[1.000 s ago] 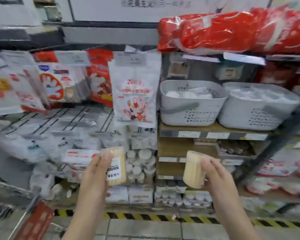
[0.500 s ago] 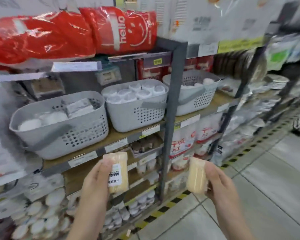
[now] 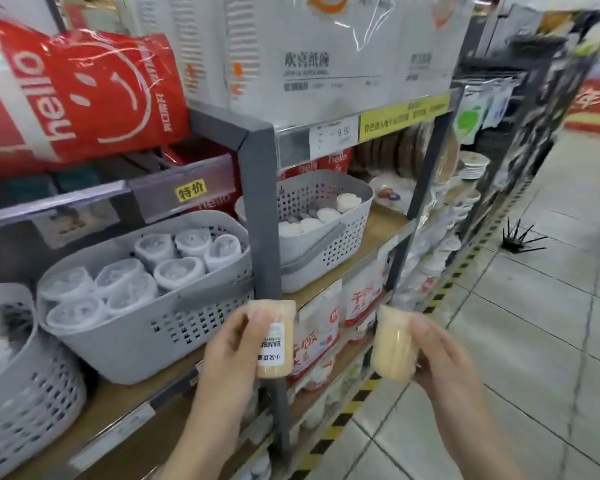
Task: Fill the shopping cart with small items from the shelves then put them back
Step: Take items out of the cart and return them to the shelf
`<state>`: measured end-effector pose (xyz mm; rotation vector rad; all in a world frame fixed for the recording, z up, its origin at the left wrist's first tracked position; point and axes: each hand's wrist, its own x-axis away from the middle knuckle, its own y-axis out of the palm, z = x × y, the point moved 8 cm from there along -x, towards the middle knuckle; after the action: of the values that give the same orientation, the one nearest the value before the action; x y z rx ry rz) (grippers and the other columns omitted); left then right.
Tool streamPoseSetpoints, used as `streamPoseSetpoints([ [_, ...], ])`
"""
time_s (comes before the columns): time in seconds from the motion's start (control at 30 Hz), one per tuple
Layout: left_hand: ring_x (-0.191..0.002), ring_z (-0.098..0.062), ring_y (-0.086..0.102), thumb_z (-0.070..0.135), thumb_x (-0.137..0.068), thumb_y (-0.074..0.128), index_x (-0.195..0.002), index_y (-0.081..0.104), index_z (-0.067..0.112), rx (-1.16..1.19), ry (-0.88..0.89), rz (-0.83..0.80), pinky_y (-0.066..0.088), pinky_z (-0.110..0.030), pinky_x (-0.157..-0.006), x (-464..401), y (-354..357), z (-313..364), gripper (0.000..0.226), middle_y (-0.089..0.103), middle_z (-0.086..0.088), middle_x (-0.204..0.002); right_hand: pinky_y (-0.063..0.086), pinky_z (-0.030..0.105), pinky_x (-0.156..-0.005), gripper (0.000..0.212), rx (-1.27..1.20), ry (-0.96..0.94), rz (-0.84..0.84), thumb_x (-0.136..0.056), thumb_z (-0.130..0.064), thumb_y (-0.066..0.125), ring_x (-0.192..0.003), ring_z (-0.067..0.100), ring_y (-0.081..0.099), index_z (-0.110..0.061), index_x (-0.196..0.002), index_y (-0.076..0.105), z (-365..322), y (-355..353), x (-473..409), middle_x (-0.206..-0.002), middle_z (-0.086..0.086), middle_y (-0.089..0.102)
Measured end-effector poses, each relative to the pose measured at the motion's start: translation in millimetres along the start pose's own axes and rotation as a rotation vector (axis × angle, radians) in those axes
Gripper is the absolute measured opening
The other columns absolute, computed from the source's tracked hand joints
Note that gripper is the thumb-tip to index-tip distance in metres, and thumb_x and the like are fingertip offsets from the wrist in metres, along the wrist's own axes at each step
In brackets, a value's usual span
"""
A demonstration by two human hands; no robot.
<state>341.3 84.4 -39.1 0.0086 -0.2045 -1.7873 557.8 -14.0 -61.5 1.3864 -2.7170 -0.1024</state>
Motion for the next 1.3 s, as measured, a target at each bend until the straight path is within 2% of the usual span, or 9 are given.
streamPoseSetpoints([
  [0.1,-0.057,-0.002,0.063,0.046,-0.071,0.053,-0.084,0.065,0.025,-0.036,0.012,-0.085,0.047,-0.013,-0.049,-21.1,36.2,4.2,0.028,0.070,0.008,-0.069,0.053,0.027,-0.060,0.034,-0.042,0.004,0.043,-0.075,-0.052,0.057,-0.073,0.012,0.067,-0.029,-0.090,0.076,-2.6,-16.8,-21.0,-0.084,-0.004,0.072],
  [0.2,-0.061,-0.004,0.065,0.048,-0.067,0.054,-0.085,0.067,0.028,-0.048,0.032,-0.106,0.049,-0.015,-0.051,-44.4,63.2,8.8,0.030,0.072,0.006,-0.074,0.055,0.032,-0.064,0.066,-0.050,-0.027,0.027,-0.039,-0.082,0.070,-0.072,0.009,0.067,-0.039,-0.089,0.075,-11.0,-26.7,-52.9,-0.085,-0.005,0.072],
  [0.4,-0.051,0.001,0.058,0.047,-0.068,0.052,-0.089,0.066,0.019,-0.069,0.112,-0.023,0.041,-0.011,-0.044,-95.2,103.7,28.8,0.037,0.065,0.010,-0.061,0.055,0.023,-0.061,0.071,-0.105,-0.084,0.010,-0.038,-0.078,0.074,-0.070,0.007,0.066,-0.028,-0.088,0.073,-32.0,-42.2,-144.5,-0.079,-0.006,0.071],
  [0.53,-0.056,-0.003,0.063,0.046,-0.066,0.054,-0.088,0.065,0.026,-0.060,0.115,0.103,0.046,-0.014,-0.047,-128.0,120.5,38.9,0.032,0.070,0.011,-0.067,0.055,0.034,-0.076,0.096,-0.108,-0.119,-0.056,-0.030,-0.086,0.071,-0.087,0.008,0.069,-0.030,-0.108,0.066,-49.7,-42.2,-208.1,-0.097,-0.012,0.072],
  [0.67,-0.059,0.002,0.064,0.045,-0.069,0.052,-0.084,0.059,0.034,-0.075,0.152,0.223,0.048,-0.012,-0.049,-152.8,131.3,45.3,0.021,0.070,0.020,-0.068,0.057,0.026,-0.072,0.085,-0.138,-0.206,-0.183,-0.042,-0.085,0.069,-0.094,0.008,0.068,-0.040,-0.113,0.063,-65.5,-35.0,-254.3,-0.106,-0.013,0.070],
  [0.9,-0.060,0.002,0.064,0.043,-0.074,0.052,-0.089,0.061,0.025,-0.147,0.265,0.398,0.046,-0.009,-0.051,-168.2,135.0,56.9,0.026,0.071,0.016,-0.070,0.054,0.020,-0.076,0.070,-0.155,-0.331,-0.363,-0.053,-0.077,0.072,-0.095,0.005,0.065,-0.039,-0.111,0.060,-82.9,-12.1,-313.3,-0.104,-0.017,0.067],
  [1.03,-0.068,0.005,0.065,0.046,-0.071,0.053,-0.091,0.060,0.031,-0.149,0.294,0.485,0.046,-0.007,-0.056,-168.3,128.1,54.6,0.026,0.071,0.021,-0.075,0.048,0.011,-0.080,0.038,-0.072,-0.461,-0.460,-0.080,-0.035,0.067,-0.099,-0.006,0.060,-0.029,-0.114,0.052,-87.4,10.5,-326.5,-0.103,-0.015,0.065],
  [1.13,-0.080,0.000,0.067,0.051,-0.074,0.067,-0.097,0.062,0.031,-0.186,0.304,0.517,0.049,-0.019,-0.070,-169.0,123.4,52.1,0.030,0.072,0.018,-0.087,0.043,0.004,-0.078,0.041,-0.012,-0.514,-0.561,-0.083,-0.009,0.070,-0.096,-0.011,0.059,-0.021,-0.114,0.047,-84.3,24.2,-331.5,-0.108,-0.012,0.059],
  [1.3,-0.090,-0.010,0.067,0.056,-0.075,0.063,-0.100,0.063,0.031,-0.253,0.336,0.579,0.050,-0.032,-0.080,-175.1,119.2,55.5,0.036,0.073,0.009,-0.093,0.038,0.002,-0.083,0.050,0.243,-0.558,-0.686,-0.074,-0.038,0.073,-0.106,-0.012,0.053,-0.034,-0.116,0.045,-63.4,39.1,-347.4,-0.113,-0.022,0.057],
])
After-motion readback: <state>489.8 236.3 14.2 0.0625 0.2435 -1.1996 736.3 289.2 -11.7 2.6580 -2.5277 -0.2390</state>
